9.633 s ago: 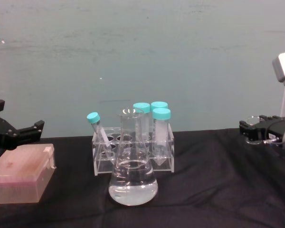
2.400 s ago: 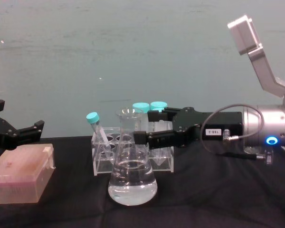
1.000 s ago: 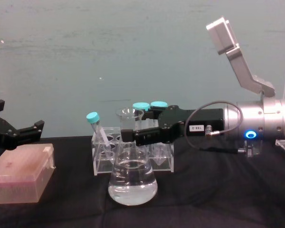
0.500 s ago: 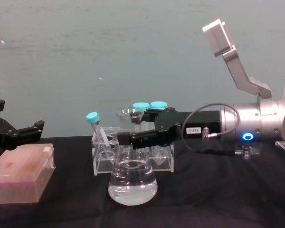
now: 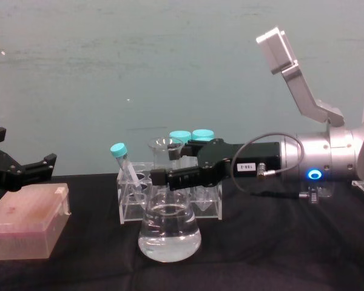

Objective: Place the experimental apparatus aside using one hand.

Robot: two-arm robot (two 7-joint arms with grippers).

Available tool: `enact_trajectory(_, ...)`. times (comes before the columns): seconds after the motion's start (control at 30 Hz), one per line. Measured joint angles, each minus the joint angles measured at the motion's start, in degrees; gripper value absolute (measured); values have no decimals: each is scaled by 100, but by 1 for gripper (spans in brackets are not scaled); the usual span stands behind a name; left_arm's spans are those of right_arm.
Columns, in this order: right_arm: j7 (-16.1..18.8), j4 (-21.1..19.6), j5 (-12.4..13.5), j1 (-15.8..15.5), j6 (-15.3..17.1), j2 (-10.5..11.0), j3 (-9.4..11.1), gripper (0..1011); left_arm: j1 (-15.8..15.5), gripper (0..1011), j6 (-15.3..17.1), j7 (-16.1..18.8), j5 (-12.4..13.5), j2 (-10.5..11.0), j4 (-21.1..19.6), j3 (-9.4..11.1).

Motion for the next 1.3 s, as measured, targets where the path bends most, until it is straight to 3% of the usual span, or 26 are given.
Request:
enact_trajectory(0.87, -7, 22, -22, 14, -2, -8, 13, 1000, 0, 1000, 0, 0, 0, 0, 0, 0)
enact_trajectory(1.07, -9, 19, -19, 11, 0, -7, 10, 909, 0, 1000, 0, 0, 0, 0, 0, 0)
enact_trajectory(1.3, -11, 16, -13, 8, 2, -4, 9, 713, 0, 1000, -1, 0, 0, 0, 0, 0)
